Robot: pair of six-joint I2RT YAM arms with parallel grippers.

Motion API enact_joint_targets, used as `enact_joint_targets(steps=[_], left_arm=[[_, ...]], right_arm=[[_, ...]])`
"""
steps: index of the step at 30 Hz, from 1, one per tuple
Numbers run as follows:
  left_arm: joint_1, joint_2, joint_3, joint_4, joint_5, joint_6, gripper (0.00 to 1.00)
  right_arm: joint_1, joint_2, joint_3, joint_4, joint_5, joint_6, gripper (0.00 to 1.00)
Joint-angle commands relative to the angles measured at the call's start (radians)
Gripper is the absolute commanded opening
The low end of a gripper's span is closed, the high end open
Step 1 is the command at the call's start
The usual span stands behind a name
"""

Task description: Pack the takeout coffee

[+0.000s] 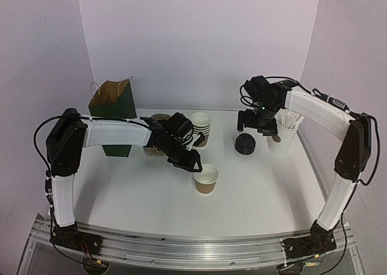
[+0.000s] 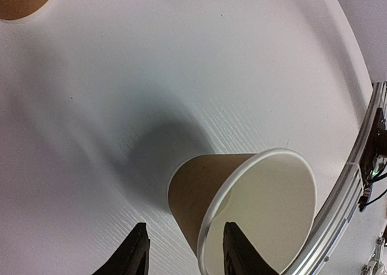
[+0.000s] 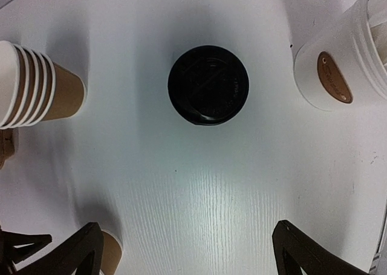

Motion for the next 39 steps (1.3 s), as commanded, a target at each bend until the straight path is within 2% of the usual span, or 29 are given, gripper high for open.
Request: enact_joint_targets(steps=[1, 12, 18, 30, 39], left_arm=[[-0.005, -0.012, 0.100, -0.041, -0.031, 0.016, 0.43], [-0.005, -0.035, 0.333, -0.178, -0.066, 0.040, 0.61], [-0.003, -0.054, 0.437, -0.223, -0.126, 0.039, 0.63], [-0.003, -0.082, 0.421, -0.203, -0.172, -0.003, 0.63], [-0.003, -0.081, 0.423, -0.196, -0.183, -0.013, 0.63]], right_arm=[[-0.033, 0.052, 0.078, -0.051, -0.041, -0.003, 0.98], [-0.106, 0.258, 0.212, -0.066, -0.102, -0.130, 0.98], [-0.137, 0.375, 0.310, -0.066, -0.147, -0.245, 0.98], [-0.151, 0.498, 0.408, -0.069, -0.088, -0.411, 0.98], [-0.170, 0.555, 0.446, -0.078, -0.104, -0.449, 0.98]])
